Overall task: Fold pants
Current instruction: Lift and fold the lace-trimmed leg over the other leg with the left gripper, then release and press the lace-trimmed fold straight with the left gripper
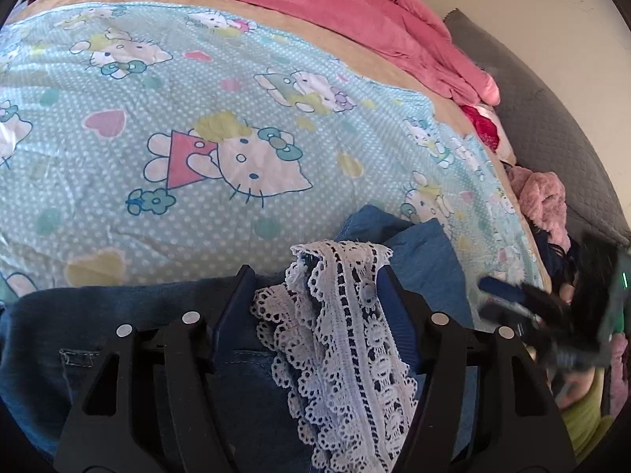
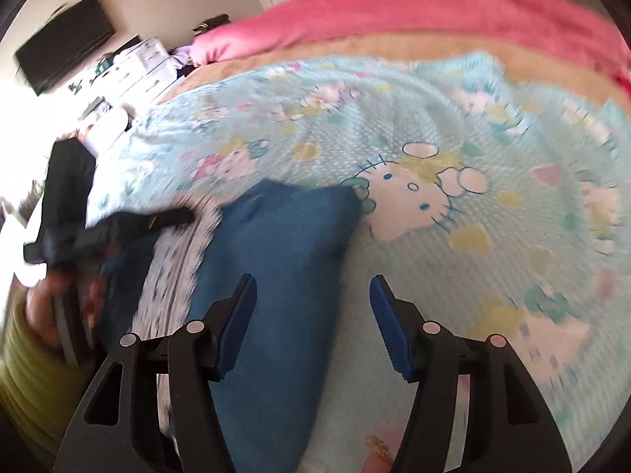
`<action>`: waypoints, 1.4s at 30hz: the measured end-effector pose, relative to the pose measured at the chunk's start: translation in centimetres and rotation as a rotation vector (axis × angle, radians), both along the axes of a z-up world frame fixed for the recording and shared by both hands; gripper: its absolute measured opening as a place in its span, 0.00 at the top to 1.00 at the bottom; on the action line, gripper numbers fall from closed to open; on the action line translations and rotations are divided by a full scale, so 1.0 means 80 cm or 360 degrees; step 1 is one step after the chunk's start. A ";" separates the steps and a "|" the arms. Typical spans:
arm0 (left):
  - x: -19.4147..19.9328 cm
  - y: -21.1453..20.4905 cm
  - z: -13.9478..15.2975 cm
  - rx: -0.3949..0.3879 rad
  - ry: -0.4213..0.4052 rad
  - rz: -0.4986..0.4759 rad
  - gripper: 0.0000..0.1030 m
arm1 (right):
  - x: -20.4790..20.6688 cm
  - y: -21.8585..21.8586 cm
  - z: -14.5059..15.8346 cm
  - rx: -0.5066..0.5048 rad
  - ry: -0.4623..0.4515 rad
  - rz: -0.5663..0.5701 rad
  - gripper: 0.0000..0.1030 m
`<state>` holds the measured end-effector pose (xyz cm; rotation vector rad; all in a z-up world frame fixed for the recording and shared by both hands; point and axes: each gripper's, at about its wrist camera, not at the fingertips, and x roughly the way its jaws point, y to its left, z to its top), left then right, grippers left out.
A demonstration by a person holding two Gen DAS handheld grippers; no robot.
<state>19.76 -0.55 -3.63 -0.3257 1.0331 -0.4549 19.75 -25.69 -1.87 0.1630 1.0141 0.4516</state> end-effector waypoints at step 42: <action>-0.135 -0.015 0.081 0.0290 -0.0432 -0.0007 0.28 | -0.108 -0.016 0.061 -0.0125 -0.0403 -0.0072 0.23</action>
